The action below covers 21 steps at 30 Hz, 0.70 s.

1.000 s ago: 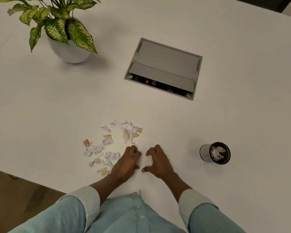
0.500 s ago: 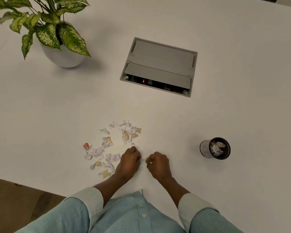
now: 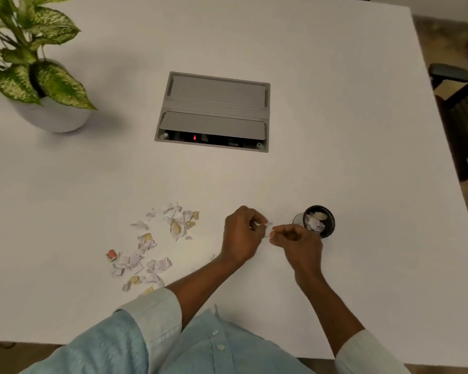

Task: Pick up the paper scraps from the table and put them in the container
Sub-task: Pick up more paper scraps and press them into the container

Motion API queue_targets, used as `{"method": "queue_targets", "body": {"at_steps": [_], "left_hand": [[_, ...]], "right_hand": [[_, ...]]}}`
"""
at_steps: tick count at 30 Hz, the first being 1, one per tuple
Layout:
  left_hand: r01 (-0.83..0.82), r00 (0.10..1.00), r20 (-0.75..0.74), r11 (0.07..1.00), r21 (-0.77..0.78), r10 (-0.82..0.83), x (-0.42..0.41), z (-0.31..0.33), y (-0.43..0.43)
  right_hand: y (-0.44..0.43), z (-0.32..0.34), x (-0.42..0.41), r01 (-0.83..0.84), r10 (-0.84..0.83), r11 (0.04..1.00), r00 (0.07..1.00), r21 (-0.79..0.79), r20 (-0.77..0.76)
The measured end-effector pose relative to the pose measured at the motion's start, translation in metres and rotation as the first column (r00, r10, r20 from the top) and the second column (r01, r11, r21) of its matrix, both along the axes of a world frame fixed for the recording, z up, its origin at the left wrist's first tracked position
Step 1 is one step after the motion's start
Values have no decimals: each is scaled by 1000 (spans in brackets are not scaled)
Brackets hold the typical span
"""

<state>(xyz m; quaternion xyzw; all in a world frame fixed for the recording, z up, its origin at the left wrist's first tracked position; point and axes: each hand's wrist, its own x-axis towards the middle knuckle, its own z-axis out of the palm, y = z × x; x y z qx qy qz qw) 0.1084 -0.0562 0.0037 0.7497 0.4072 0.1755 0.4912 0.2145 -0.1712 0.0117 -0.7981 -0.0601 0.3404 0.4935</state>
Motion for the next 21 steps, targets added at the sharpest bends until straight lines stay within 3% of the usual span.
{"method": "queue_targets", "body": {"at_steps": [4,9,16,21], "left_hand": [[96,995,40,995,-8,-96,54,17,-15],[216,976,1,976,14,-216,109,22,-26],[445,895,-40,896,-3,-444,128,17,-25],[479,876,-85,877,35,-475,103,12,-12]], "right_hand": [[-18,19,38,195,-200,977,978,81,54],[-33,17,78,321,-312,947,925,-4,218],[-40,4,100,244,-212,963,948,-115,237],[-36,4,91,164,-78,970,910,-179,408]]}}
